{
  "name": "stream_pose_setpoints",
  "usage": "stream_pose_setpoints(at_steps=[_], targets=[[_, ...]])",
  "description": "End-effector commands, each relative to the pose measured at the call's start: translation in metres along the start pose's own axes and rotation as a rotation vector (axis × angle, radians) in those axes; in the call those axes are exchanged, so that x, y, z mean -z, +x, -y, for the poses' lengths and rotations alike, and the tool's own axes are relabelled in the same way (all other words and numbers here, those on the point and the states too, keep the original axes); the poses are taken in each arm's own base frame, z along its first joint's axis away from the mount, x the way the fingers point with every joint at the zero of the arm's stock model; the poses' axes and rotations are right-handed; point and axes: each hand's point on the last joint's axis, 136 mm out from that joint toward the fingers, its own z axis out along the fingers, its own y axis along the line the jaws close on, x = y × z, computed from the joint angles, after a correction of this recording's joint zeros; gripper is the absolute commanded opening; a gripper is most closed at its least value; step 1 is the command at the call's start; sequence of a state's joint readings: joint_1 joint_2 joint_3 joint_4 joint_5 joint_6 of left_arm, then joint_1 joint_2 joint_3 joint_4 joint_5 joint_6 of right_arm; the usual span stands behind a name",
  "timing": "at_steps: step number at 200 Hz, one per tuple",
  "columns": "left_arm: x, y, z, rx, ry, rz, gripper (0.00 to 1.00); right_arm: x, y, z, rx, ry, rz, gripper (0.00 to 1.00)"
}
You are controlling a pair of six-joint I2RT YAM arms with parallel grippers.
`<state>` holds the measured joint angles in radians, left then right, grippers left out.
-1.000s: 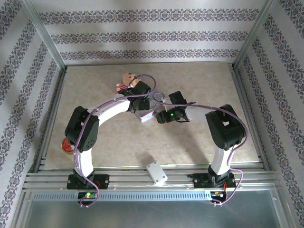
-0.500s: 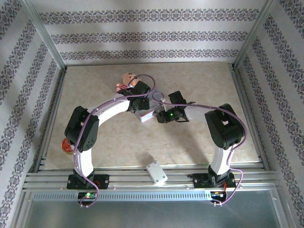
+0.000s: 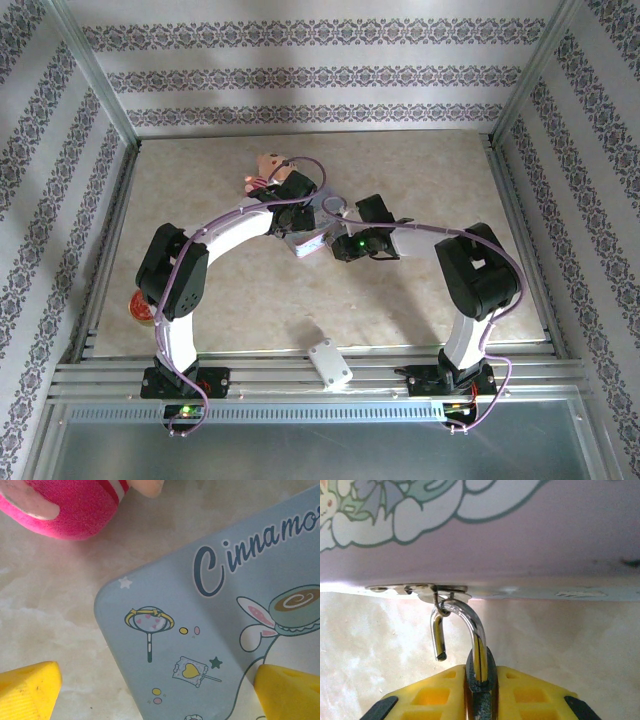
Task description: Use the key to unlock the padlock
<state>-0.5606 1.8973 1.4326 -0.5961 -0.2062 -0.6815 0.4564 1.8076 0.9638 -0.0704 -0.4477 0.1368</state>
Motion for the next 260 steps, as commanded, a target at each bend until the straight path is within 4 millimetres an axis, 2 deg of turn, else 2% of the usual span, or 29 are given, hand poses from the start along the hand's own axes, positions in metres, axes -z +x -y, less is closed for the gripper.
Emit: stream_pose_setpoints(at_steps=[1, 60, 112, 141, 188, 260], targets=[[-0.018, 0.022, -0.026, -0.006, -0.094, -0.078, 0.99, 0.007, -0.006, -0.013, -0.01, -0.038, 0.042, 0.17], [-0.019, 0.023, -0.028, 0.002, -0.099, -0.079, 0.99, 0.006, -0.004, -0.014, -0.046, -0.056, 0.056, 0.12], [-0.021, 0.028, -0.034, 0.027, -0.126, -0.089, 0.99, 0.005, -0.004, -0.01, -0.11, -0.042, 0.074, 0.0], [-0.021, 0.03, -0.04, 0.04, -0.153, -0.089, 0.99, 0.006, -0.006, -0.006, -0.192, -0.026, 0.105, 0.0], [-0.025, 0.037, -0.046, 0.06, -0.173, -0.101, 0.99, 0.009, -0.013, -0.013, -0.303, -0.093, 0.187, 0.0], [-0.026, 0.037, -0.045, 0.062, -0.159, -0.104, 0.95, 0.01, -0.019, -0.015, -0.335, -0.108, 0.224, 0.0]])
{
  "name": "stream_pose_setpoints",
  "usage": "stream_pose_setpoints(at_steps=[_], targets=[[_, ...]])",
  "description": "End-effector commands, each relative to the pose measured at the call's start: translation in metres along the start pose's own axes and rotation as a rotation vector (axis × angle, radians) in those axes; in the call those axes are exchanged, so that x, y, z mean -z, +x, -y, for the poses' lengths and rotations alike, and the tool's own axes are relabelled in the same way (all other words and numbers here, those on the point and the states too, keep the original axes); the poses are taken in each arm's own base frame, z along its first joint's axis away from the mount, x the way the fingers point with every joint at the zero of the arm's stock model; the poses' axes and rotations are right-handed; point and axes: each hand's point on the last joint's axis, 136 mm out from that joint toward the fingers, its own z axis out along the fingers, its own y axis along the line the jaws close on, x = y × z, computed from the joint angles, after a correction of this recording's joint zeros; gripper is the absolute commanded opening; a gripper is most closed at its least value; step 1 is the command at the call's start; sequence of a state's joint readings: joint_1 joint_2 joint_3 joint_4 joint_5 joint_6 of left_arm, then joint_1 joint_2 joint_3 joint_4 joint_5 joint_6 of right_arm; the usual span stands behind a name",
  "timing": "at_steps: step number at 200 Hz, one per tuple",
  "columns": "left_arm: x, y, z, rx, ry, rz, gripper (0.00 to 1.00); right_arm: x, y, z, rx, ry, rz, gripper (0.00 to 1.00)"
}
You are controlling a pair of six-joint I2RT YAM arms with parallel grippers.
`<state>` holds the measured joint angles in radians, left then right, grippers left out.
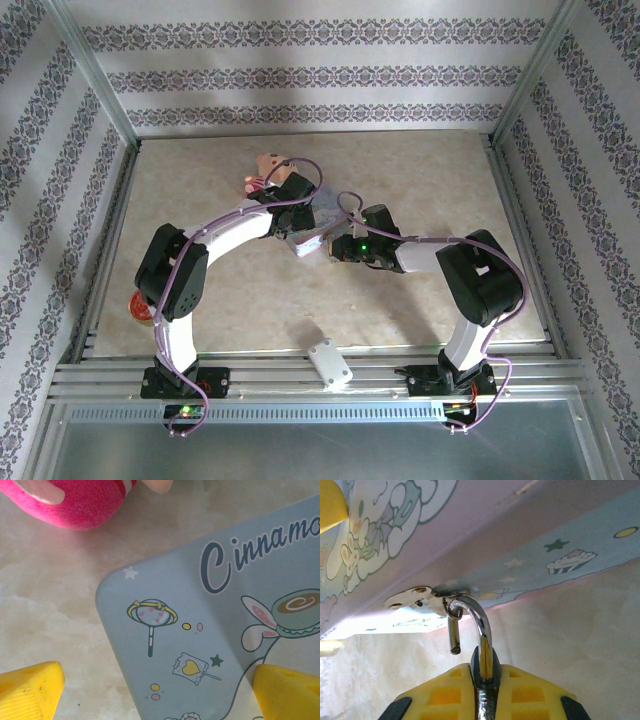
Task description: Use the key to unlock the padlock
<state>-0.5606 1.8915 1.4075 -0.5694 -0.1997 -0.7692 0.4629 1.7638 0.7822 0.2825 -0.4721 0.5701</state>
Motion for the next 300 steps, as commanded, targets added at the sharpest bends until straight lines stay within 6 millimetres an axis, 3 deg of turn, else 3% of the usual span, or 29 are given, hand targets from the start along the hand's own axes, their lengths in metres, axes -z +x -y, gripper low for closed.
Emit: stream_pose_setpoints(at_steps=[1, 91, 146, 200, 300], targets=[[-0.022, 0.029, -0.048, -0.027, -0.173, -0.097, 0.94, 0.006, -0.011, -0.011, -0.002, -0.024, 0.051, 0.0], [-0.026, 0.024, -0.046, -0.006, -0.151, -0.091, 0.56, 0.009, -0.013, -0.016, -0.046, -0.048, 0.1, 0.0], [-0.027, 0.025, -0.045, 0.008, -0.141, -0.095, 0.56, 0.009, -0.005, -0.009, -0.072, -0.046, 0.113, 0.0], [-0.025, 0.023, -0.042, 0.012, -0.125, -0.094, 0.55, 0.013, -0.002, 0.02, -0.001, 0.164, 0.121, 0.0], [-0.025, 0.026, -0.043, 0.016, -0.117, -0.095, 0.54, 0.013, -0.013, 0.03, 0.209, 0.398, 0.198, 0.0]])
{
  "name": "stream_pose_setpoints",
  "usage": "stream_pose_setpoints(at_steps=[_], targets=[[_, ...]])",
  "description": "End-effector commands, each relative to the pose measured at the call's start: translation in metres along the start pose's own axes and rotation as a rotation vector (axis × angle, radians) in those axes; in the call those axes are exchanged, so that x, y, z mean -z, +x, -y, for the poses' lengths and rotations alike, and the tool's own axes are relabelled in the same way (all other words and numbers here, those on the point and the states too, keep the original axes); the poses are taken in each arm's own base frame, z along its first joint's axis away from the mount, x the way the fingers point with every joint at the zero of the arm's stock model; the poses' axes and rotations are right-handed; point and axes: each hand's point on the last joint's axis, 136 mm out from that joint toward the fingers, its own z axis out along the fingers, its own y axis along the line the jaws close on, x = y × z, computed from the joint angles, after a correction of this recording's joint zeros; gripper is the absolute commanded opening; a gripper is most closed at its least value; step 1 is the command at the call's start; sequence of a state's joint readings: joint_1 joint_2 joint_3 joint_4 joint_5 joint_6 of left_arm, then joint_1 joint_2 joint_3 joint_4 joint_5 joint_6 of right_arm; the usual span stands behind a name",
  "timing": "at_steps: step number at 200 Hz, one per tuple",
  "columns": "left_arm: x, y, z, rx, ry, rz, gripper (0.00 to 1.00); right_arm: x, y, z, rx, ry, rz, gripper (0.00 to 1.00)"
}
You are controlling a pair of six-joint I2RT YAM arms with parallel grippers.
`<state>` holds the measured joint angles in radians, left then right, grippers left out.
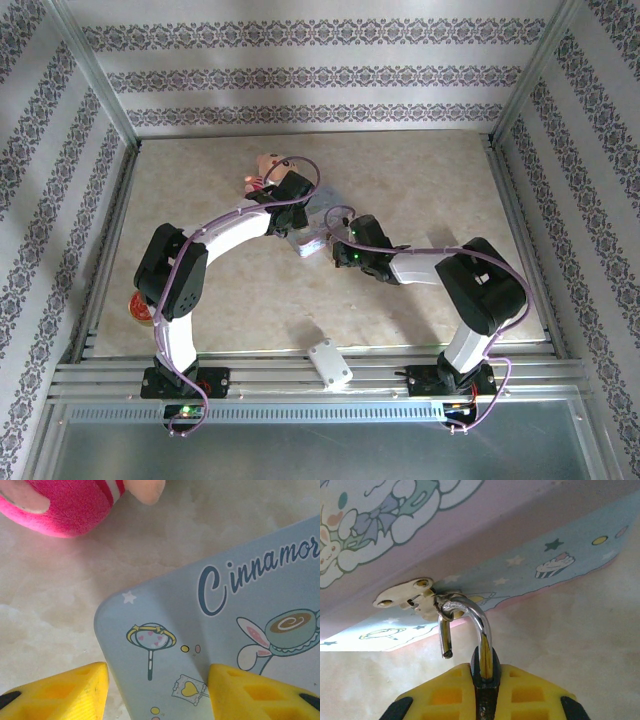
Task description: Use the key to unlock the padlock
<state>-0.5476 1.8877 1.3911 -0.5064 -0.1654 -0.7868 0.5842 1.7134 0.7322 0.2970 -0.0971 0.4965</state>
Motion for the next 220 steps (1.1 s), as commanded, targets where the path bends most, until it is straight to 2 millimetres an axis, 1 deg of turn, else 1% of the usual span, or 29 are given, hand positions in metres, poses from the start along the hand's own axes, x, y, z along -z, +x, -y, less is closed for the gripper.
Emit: stream_pose_setpoints(at_steps=[1, 50, 81, 109, 159, 220], targets=[[-0.019, 0.03, -0.052, -0.023, -0.171, -0.105, 0.54, 0.005, -0.011, 0.021, 0.053, 0.148, 0.055, 0.0], [-0.019, 0.031, -0.05, -0.02, -0.159, -0.106, 0.52, 0.004, -0.019, 0.017, 0.057, 0.163, 0.132, 0.0], [-0.021, 0.032, -0.05, -0.021, -0.157, -0.111, 0.51, 0.008, -0.027, 0.013, 0.062, 0.168, 0.189, 0.0], [-0.021, 0.034, -0.053, -0.02, -0.163, -0.112, 0.49, 0.012, -0.033, 0.01, 0.003, 0.136, 0.203, 0.0], [-0.023, 0.037, -0.052, -0.017, -0.157, -0.121, 0.49, 0.01, -0.032, 0.012, -0.181, 0.066, 0.18, 0.0], [-0.029, 0.044, -0.051, -0.009, -0.145, -0.139, 0.49, 0.013, -0.047, -0.004, -0.242, -0.063, 0.166, 0.0]])
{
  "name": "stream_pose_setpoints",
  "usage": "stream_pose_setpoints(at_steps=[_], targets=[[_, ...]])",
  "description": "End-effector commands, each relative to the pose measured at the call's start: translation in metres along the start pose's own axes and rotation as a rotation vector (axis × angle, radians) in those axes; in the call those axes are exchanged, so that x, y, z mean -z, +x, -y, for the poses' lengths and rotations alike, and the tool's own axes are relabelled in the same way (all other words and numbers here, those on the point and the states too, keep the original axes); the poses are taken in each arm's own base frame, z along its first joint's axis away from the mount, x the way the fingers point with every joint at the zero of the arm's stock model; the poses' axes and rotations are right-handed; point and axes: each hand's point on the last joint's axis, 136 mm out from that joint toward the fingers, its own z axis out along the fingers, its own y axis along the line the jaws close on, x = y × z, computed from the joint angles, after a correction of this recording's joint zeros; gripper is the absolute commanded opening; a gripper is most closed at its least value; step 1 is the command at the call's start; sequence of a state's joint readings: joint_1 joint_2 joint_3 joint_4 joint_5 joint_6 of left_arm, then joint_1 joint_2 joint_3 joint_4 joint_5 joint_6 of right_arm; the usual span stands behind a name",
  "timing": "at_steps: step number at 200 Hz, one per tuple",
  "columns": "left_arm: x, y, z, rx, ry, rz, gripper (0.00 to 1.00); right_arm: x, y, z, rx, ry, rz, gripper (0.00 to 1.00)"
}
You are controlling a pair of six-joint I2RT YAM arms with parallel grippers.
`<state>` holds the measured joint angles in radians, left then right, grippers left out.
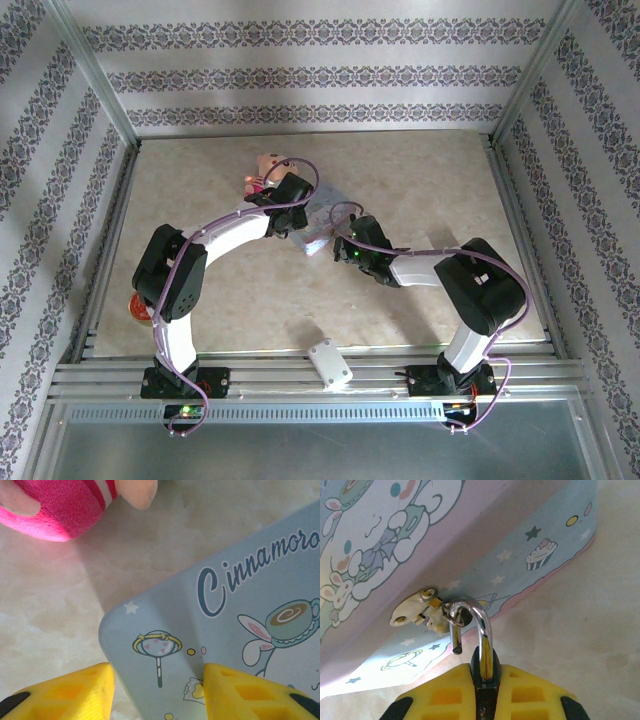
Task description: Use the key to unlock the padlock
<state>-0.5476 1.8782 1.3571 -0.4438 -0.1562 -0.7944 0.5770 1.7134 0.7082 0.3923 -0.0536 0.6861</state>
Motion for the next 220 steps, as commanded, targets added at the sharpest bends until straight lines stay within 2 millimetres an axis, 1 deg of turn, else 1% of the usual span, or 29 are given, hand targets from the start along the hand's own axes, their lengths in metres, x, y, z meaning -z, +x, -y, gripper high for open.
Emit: stream_pose_setpoints(at_steps=[1, 19, 37, 88, 106, 116, 132, 150, 160, 180, 190, 200, 220], targets=[[-0.024, 0.044, -0.056, -0.023, -0.178, -0.159, 0.49, 0.009, -0.031, -0.013, -0.057, -0.068, 0.073, 0.0], [-0.026, 0.046, -0.057, -0.019, -0.178, -0.164, 0.49, 0.01, -0.035, -0.014, -0.07, -0.078, 0.077, 0.0], [-0.025, 0.046, -0.057, -0.019, -0.178, -0.164, 0.49, 0.01, -0.039, -0.011, -0.105, -0.082, 0.079, 0.0], [-0.024, 0.046, -0.057, -0.02, -0.177, -0.162, 0.48, 0.013, -0.05, -0.006, -0.212, -0.197, 0.067, 0.0], [-0.025, 0.047, -0.058, -0.019, -0.178, -0.165, 0.49, 0.014, -0.052, -0.012, -0.214, -0.261, 0.026, 0.0], [-0.025, 0.046, -0.057, -0.018, -0.174, -0.164, 0.49, 0.015, -0.049, -0.019, -0.211, -0.315, -0.019, 0.0], [-0.025, 0.046, -0.056, -0.018, -0.17, -0.164, 0.49, 0.015, -0.042, -0.024, -0.212, -0.372, -0.069, 0.0], [-0.024, 0.045, -0.054, -0.019, -0.164, -0.162, 0.49, 0.015, -0.033, -0.021, -0.207, -0.384, -0.095, 0.07], [-0.023, 0.044, -0.054, -0.02, -0.162, -0.16, 0.49, 0.015, -0.027, -0.015, -0.213, -0.375, -0.105, 0.11], [-0.023, 0.043, -0.053, -0.021, -0.158, -0.159, 0.49, 0.017, -0.023, -0.01, -0.232, -0.404, -0.092, 0.17], [-0.022, 0.043, -0.052, -0.024, -0.158, -0.158, 0.49, 0.017, -0.023, -0.008, -0.248, -0.418, -0.086, 0.18], [-0.022, 0.042, -0.053, -0.024, -0.16, -0.156, 0.49, 0.018, -0.028, -0.009, -0.258, -0.442, -0.063, 0.18], [-0.021, 0.041, -0.052, -0.027, -0.159, -0.156, 0.49, 0.015, -0.031, -0.008, -0.283, -0.461, -0.052, 0.18]])
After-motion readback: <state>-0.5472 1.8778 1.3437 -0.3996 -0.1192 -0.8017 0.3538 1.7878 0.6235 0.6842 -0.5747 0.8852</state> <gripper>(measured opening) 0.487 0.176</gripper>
